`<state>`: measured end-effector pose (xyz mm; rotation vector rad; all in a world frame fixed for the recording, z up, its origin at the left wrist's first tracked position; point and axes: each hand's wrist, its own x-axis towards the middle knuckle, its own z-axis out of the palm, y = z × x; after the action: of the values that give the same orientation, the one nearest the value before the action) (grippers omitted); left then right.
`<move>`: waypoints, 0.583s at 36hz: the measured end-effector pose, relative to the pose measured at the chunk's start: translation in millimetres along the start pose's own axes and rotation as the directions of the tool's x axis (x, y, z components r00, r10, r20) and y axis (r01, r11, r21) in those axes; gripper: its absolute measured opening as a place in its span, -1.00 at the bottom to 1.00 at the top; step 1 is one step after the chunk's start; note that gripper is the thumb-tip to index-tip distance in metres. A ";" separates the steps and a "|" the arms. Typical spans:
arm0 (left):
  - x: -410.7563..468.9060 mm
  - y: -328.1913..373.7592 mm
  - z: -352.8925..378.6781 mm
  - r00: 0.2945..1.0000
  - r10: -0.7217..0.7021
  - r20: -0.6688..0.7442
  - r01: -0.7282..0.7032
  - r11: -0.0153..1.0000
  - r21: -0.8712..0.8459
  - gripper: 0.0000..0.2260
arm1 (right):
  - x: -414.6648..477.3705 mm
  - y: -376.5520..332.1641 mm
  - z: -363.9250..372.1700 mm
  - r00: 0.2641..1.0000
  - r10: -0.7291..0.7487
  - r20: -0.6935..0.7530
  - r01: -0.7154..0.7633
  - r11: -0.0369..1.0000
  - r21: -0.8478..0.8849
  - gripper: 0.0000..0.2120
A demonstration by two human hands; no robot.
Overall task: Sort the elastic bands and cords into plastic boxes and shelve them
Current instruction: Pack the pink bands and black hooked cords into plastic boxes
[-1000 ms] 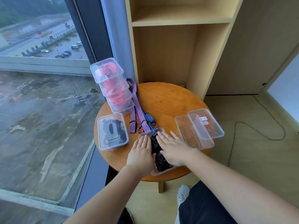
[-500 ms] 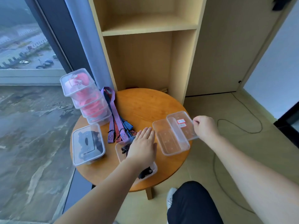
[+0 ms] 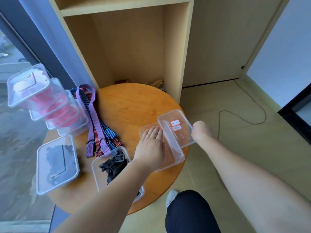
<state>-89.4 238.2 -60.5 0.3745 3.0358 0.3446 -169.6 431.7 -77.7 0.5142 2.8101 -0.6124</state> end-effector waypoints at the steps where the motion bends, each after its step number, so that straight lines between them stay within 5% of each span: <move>1: 2.0 -0.8 1.1 1.000 -0.001 0.005 0.001 1.000 -0.004 -0.50 | 2.9 -0.3 2.4 1.000 0.008 -0.005 -0.008 1.000 0.007 -0.85; 11: 8.9 -4.4 2.8 1.000 0.001 -0.007 -0.001 1.000 -0.010 -0.50 | 18.7 -1.5 12.1 0.997 0.024 -0.072 -0.022 1.000 0.022 -0.85; 21: 12.4 -6.1 -3.2 0.997 0.007 -0.080 -0.010 0.999 -0.037 -0.51 | 20.7 -13.7 7.4 0.985 -0.110 -0.136 0.103 0.993 -0.054 -0.83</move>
<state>-103.1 234.9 -59.2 0.3798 3.1007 0.4269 -192.7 422.8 -85.2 0.4147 2.9921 -0.5497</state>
